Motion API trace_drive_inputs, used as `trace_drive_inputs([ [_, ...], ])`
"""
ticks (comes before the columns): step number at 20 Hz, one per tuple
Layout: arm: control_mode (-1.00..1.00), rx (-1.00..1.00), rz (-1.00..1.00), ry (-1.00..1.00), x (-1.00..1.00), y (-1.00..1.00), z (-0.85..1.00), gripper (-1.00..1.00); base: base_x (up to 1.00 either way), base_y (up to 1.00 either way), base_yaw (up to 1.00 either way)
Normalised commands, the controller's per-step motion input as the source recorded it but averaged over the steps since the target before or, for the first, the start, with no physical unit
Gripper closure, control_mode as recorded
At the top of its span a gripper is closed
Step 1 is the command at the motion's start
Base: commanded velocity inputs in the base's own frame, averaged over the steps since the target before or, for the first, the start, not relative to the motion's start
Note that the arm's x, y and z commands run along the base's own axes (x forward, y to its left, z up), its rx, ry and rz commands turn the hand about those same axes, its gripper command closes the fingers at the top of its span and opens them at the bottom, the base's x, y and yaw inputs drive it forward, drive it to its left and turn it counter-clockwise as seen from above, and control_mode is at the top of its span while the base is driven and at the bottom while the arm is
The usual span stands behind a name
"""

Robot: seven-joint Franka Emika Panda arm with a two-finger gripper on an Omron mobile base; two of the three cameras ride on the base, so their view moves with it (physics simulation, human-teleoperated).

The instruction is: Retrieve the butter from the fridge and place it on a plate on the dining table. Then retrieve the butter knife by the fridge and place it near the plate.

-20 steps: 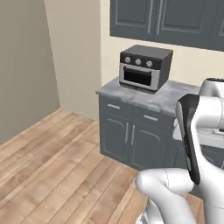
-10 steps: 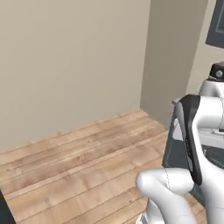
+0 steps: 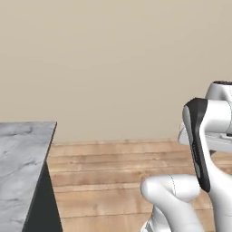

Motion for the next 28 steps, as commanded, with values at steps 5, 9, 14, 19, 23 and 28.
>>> trace_drive_inputs([
  [5,1.00,0.00,0.00,0.00,0.00,0.00,0.00,1.00,1.00,-0.12,0.46],
  [9,1.00,0.00,0.00,0.00,0.00,0.00,0.00,1.00,1.00,-0.02,0.42],
  [14,1.00,0.00,0.00,0.00,0.00,0.00,0.00,1.00,1.00,0.00,0.47],
  [19,1.00,0.00,0.00,0.00,0.00,0.00,0.00,1.00,1.00,-0.08,0.54],
  [23,1.00,0.00,0.00,0.00,0.00,0.00,0.00,1.00,0.90,-0.36,0.64],
  [28,1.00,0.00,0.00,0.00,0.00,0.00,0.00,1.00,0.73,-0.42,0.73],
])
